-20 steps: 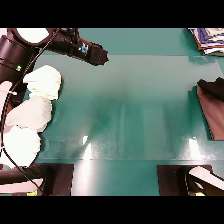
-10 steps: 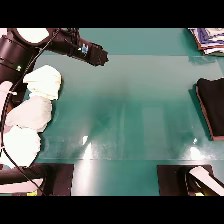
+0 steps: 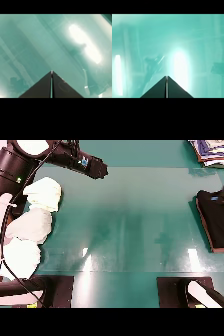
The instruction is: Fold the shirts.
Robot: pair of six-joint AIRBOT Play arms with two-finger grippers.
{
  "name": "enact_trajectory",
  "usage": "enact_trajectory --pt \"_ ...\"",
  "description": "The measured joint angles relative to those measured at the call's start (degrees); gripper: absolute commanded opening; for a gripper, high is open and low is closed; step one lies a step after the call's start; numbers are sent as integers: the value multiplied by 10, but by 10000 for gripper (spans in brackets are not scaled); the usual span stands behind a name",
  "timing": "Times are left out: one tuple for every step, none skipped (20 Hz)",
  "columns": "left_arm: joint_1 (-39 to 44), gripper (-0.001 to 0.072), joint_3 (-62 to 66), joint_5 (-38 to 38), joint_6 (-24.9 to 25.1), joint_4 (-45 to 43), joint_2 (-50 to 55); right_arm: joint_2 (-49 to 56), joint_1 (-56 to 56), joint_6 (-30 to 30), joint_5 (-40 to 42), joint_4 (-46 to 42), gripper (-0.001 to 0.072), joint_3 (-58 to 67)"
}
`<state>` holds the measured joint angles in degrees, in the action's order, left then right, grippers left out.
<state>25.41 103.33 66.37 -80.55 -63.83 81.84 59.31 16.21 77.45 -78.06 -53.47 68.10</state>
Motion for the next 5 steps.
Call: enact_trajectory --pt "0 25 0 0 0 0 0 0 -32 -4 2 3 19 0" --pt "0 25 0 0 0 0 0 0 -58 -9 4 5 19 0" --pt "0 25 0 0 0 0 0 0 -83 -14 5 5 19 0" --pt "0 25 0 0 0 0 0 0 -102 -18 8 6 19 0" --pt "0 25 0 0 0 0 0 0 -118 -21 8 8 19 0"
